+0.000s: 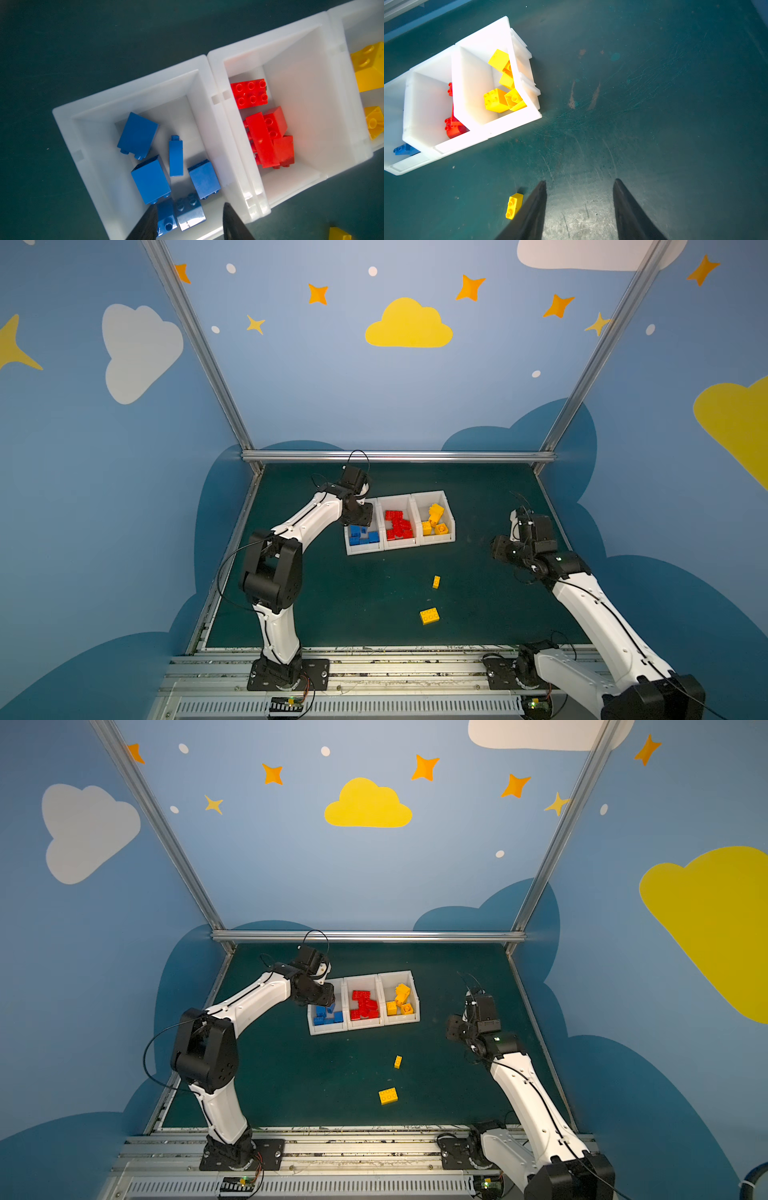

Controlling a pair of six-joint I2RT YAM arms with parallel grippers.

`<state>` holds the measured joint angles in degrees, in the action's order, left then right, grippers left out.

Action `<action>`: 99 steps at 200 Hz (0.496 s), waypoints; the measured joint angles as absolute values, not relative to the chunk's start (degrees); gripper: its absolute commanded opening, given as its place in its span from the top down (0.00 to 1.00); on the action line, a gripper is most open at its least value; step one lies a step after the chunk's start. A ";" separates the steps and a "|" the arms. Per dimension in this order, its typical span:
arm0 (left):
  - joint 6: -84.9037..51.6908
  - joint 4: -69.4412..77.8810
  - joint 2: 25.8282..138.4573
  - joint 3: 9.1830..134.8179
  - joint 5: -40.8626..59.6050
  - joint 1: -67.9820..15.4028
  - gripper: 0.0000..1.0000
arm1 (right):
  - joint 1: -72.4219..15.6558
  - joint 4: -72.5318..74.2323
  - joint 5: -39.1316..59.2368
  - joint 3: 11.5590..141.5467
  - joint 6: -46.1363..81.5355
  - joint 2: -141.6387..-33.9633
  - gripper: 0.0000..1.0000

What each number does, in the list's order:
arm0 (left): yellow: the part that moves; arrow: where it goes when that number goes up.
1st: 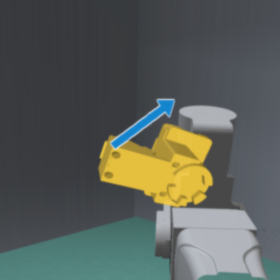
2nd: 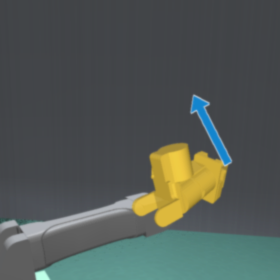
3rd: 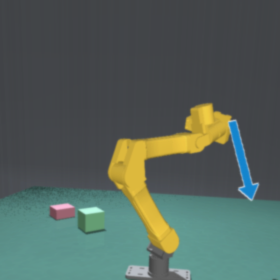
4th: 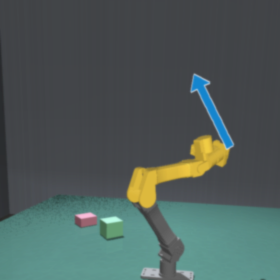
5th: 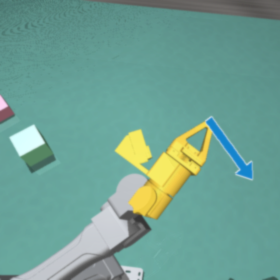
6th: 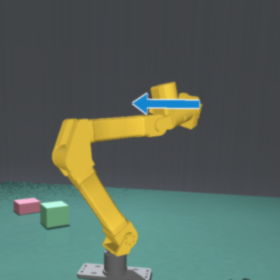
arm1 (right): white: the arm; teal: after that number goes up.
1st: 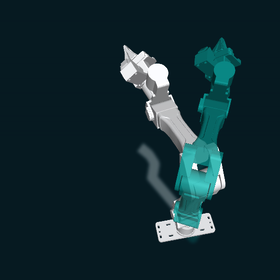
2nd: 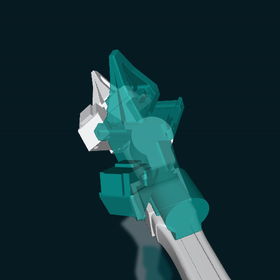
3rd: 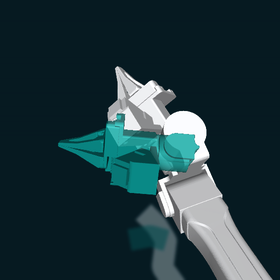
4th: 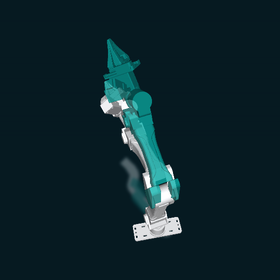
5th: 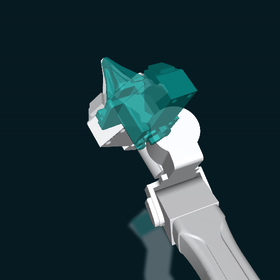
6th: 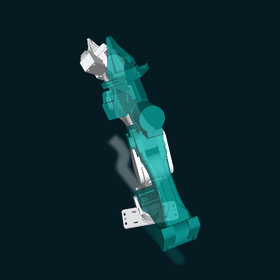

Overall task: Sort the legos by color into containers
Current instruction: 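Carry the blue brick with the left gripper into the blue compartment and release, then grasp the small yellow brick with the right gripper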

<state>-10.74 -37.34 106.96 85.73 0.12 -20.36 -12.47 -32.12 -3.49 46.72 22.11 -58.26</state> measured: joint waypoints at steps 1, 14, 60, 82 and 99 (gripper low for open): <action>-10.72 -37.34 106.94 85.73 0.12 -20.36 0.48 | -12.47 -32.12 -3.49 46.72 22.11 -58.26 0.48; -10.79 -37.15 106.74 85.69 0.23 -20.29 0.48 | -12.47 -32.12 -3.16 46.72 22.15 -58.33 0.48; -11.38 -36.42 104.22 84.47 0.45 -20.25 0.47 | -12.78 -32.12 0.43 46.74 22.65 -60.27 0.48; -11.88 -36.21 102.50 83.37 0.47 -20.25 0.47 | -14.50 -32.08 1.76 46.92 24.25 -63.35 0.48; -12.21 -36.03 101.08 82.32 0.49 -20.23 0.47 | -17.76 -31.97 2.00 46.94 25.34 -66.24 0.48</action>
